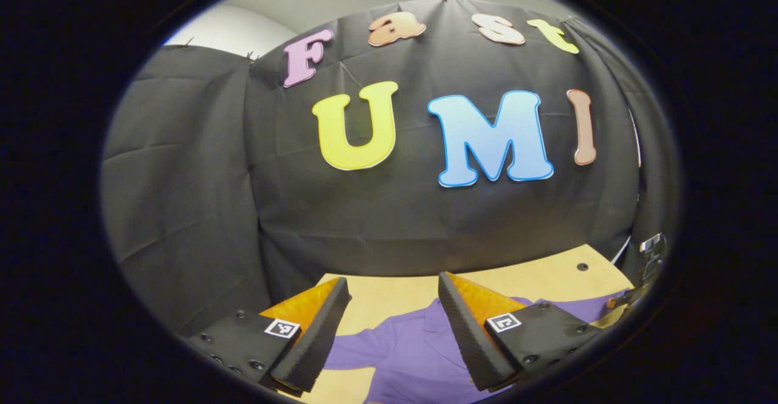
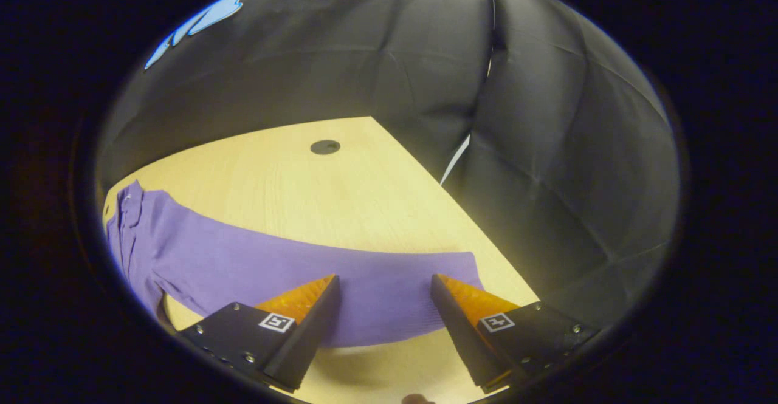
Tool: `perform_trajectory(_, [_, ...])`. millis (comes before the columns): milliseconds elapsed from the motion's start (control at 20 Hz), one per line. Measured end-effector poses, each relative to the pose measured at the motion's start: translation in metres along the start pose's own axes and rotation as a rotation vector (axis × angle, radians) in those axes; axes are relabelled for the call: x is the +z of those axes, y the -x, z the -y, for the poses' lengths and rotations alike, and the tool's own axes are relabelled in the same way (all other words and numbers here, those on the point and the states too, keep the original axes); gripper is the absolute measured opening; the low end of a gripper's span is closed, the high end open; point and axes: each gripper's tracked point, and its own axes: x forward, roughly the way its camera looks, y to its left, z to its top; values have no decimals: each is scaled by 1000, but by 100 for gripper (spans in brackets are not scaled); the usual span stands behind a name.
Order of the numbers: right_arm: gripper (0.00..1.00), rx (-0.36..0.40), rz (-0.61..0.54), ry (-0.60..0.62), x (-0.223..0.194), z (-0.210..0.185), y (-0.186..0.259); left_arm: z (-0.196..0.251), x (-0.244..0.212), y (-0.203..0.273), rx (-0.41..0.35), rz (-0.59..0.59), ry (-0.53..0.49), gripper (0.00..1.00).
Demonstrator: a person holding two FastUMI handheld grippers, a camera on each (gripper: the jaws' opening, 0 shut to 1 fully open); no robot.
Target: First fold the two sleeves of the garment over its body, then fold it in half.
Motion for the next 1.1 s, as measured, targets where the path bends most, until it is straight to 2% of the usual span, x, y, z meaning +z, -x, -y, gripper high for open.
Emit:
perform_trajectory(250, [97, 41, -19, -12, -15, -6, -1, 3, -5, -2, 2, -11, 13, 100])
perform_trajectory(350, [98, 98, -23, -74, -17, -15, -8, 5, -7, -3, 0, -12, 26, 100])
perform_trajectory(400, [99, 96, -13, -88, -14, -16, -3, 6, -7, -3, -1, -13, 31, 100])
perform_trajectory(450, [80, 105, -8, -78, -15, -16, -5, 6, -9, -4, -1, -12, 34, 100])
perform_trajectory(500, [81, 119, -9, -68, -15, -21, -4, 6, -9, -4, -1, -12, 36, 100])
perform_trajectory(600, [55, 111, -27, -69, -17, -21, -2, 7, -9, -4, -2, -10, 36, 100])
perform_trajectory(700, [54, 128, -44, -118, -13, -25, -2, 6, -9, -4, 1, -10, 38, 100])
perform_trajectory(800, [10, 93, -75, -165, -13, -30, 2, 3, -11, -3, 4, -12, 44, 100])
perform_trajectory(950, [10, 59, -122, -154, -14, -29, 0, -1, -13, 0, 7, -13, 47, 100])
perform_trajectory(1100, [10, 81, -134, -196, -3, -36, 4, -11, -11, 4, 15, -9, 44, 100])
